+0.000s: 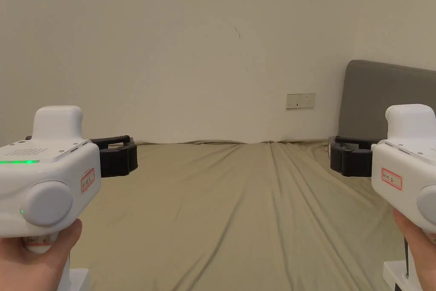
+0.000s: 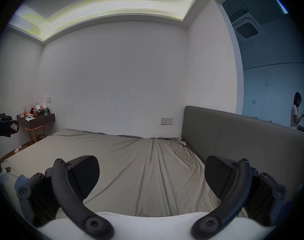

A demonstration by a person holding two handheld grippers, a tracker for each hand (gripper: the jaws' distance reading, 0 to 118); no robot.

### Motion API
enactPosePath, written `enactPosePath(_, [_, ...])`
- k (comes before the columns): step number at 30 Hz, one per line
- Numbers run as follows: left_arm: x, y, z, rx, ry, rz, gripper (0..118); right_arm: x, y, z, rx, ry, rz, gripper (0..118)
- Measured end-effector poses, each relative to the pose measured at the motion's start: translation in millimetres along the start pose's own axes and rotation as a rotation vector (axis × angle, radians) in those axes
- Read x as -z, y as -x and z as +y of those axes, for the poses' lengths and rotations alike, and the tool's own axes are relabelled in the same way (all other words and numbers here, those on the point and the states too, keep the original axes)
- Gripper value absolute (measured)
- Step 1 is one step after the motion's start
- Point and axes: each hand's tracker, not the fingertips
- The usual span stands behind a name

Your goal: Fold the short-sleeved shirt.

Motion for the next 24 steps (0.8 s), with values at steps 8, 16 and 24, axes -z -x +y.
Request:
enactPosePath(8, [-8.3, -2.6, 4.3, 0.004, -0.032, 0.008, 118, -0.4, 1.4, 0.0, -0.008, 0.002, 0.000, 118])
enactPosePath(16, [-6.0, 0.4, 3.0, -0.010, -0.024, 0.007, 118, -0.9, 0.9, 0.3, -0.015, 0.002, 0.002, 118])
enactPosePath(24, [-5.0, 0.3, -0.8, -0.017, -0.018, 0.001, 118, -2.1, 1.1, 5.5, -0.017, -0.010, 0.001, 118])
